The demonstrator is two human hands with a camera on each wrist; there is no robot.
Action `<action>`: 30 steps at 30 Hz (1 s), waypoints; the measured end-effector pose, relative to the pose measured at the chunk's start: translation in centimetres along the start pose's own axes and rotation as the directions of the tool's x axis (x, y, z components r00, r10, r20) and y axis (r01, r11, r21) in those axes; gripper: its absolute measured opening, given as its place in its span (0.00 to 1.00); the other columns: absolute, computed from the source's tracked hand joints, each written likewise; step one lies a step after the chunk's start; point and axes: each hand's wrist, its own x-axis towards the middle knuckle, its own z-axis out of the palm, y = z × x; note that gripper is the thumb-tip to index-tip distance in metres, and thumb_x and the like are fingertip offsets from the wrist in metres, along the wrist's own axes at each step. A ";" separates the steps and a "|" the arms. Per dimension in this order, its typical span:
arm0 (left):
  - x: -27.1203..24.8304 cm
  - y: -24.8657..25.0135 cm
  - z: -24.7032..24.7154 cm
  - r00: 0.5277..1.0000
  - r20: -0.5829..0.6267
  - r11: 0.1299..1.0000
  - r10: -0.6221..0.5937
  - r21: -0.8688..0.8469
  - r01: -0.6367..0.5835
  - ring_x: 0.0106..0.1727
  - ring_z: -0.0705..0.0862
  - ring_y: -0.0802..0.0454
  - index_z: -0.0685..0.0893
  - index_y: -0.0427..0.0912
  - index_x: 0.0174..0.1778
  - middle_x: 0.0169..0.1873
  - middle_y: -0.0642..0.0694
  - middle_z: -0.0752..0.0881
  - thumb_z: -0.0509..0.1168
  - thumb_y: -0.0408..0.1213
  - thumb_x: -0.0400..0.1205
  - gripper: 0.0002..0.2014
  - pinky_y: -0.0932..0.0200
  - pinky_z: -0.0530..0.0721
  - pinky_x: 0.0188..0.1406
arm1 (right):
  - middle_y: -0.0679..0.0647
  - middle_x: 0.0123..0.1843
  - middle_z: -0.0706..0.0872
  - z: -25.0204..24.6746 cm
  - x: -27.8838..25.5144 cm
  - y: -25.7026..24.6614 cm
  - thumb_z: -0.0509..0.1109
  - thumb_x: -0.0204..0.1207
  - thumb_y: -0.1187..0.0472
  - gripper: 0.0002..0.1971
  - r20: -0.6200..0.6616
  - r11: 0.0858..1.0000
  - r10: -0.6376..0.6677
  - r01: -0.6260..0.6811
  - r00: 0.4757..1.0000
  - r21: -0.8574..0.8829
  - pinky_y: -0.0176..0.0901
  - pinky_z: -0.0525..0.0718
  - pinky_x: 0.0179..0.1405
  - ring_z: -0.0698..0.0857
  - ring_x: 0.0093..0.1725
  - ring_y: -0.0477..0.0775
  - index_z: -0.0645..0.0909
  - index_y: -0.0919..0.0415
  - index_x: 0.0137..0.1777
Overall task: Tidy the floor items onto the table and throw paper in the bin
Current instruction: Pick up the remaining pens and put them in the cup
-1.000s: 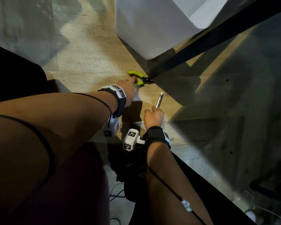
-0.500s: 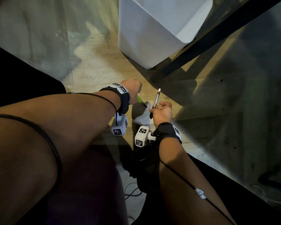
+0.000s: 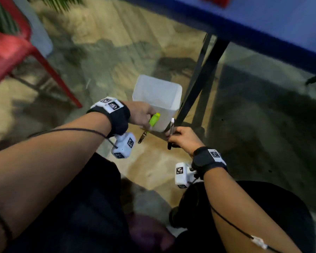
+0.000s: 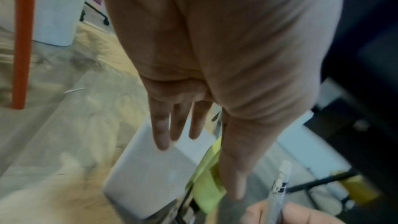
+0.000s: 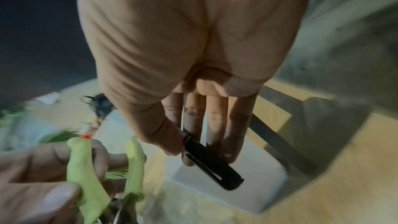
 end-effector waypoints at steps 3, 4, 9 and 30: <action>-4.7 0.9 -2.5 0.995 -0.052 0.984 0.079 -0.158 -0.087 0.49 0.87 0.44 0.86 0.46 0.51 0.46 0.41 0.90 0.76 0.59 0.63 0.26 0.41 0.86 0.57 | 0.53 0.50 0.94 -1.2 -3.3 -5.0 0.77 0.73 0.64 0.07 -0.012 0.995 -0.101 0.101 0.995 0.001 0.56 0.92 0.62 0.92 0.53 0.55 0.92 0.53 0.49; -6.3 1.4 -3.2 0.992 -0.076 0.969 0.097 -0.219 -0.111 0.45 0.86 0.46 0.85 0.43 0.49 0.45 0.38 0.89 0.77 0.57 0.64 0.25 0.42 0.84 0.54 | 0.53 0.50 0.95 -1.6 -4.5 -6.6 0.77 0.73 0.63 0.07 -0.009 0.991 -0.136 0.136 0.991 -0.002 0.58 0.92 0.63 0.93 0.55 0.56 0.93 0.53 0.48; -14.3 5.5 -7.3 0.960 -0.139 0.914 0.244 -0.298 -0.275 0.46 0.85 0.47 0.83 0.36 0.51 0.44 0.47 0.87 0.78 0.44 0.75 0.18 0.44 0.82 0.54 | 0.55 0.54 0.90 -5.0 -11.7 -14.0 0.77 0.78 0.64 0.08 -0.007 0.940 -0.330 0.328 0.944 -0.089 0.62 0.93 0.58 0.92 0.55 0.58 0.89 0.55 0.56; -12.4 28.0 -34.2 0.416 -0.909 0.995 0.021 0.060 0.081 0.41 0.82 0.41 0.79 0.43 0.36 0.44 0.41 0.88 0.79 0.69 0.63 0.32 0.55 0.76 0.36 | 0.55 0.46 0.92 -14.6 -23.4 -24.4 0.78 0.78 0.64 0.10 -0.327 0.734 -0.665 0.668 0.672 -0.121 0.67 0.92 0.48 0.92 0.48 0.61 0.87 0.49 0.53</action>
